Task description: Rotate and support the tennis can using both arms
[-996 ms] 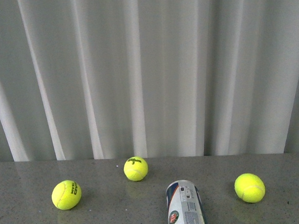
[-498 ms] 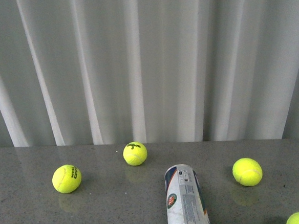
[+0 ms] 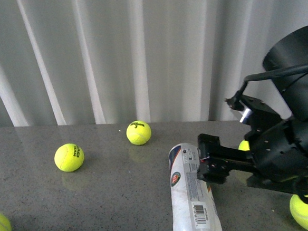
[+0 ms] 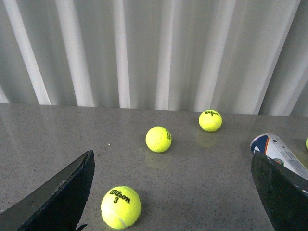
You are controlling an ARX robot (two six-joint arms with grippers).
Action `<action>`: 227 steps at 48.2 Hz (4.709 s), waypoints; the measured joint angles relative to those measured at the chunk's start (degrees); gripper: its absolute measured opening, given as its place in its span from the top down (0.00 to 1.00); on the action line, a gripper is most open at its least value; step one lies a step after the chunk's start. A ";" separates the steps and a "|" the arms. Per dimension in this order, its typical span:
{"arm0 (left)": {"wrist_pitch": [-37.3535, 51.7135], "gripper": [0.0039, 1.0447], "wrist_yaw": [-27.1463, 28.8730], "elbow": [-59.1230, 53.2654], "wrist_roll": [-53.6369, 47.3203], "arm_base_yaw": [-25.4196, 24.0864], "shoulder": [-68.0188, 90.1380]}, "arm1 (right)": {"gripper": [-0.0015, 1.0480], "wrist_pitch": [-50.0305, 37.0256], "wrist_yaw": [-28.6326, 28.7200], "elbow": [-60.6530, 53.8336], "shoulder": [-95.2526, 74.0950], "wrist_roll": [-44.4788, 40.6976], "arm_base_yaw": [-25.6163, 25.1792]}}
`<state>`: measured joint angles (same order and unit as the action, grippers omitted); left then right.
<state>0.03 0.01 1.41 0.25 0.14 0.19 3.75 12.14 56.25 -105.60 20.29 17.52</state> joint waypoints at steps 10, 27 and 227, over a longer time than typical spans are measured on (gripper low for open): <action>0.00 0.06 0.00 0.00 0.00 0.00 0.00 | 0.07 1.20 0.46 6.51 -7.39 1.01 1.95; 0.00 0.06 0.00 0.00 -0.02 0.00 0.00 | 0.07 4.33 -0.26 17.00 -17.88 1.95 2.45; 0.00 0.06 0.02 0.00 -0.02 0.00 -0.07 | 0.71 -56.11 -20.35 -40.96 37.51 -19.67 -8.98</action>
<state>0.03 0.03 1.41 0.23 0.14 0.12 -52.36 -8.21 15.29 -68.10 0.62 8.54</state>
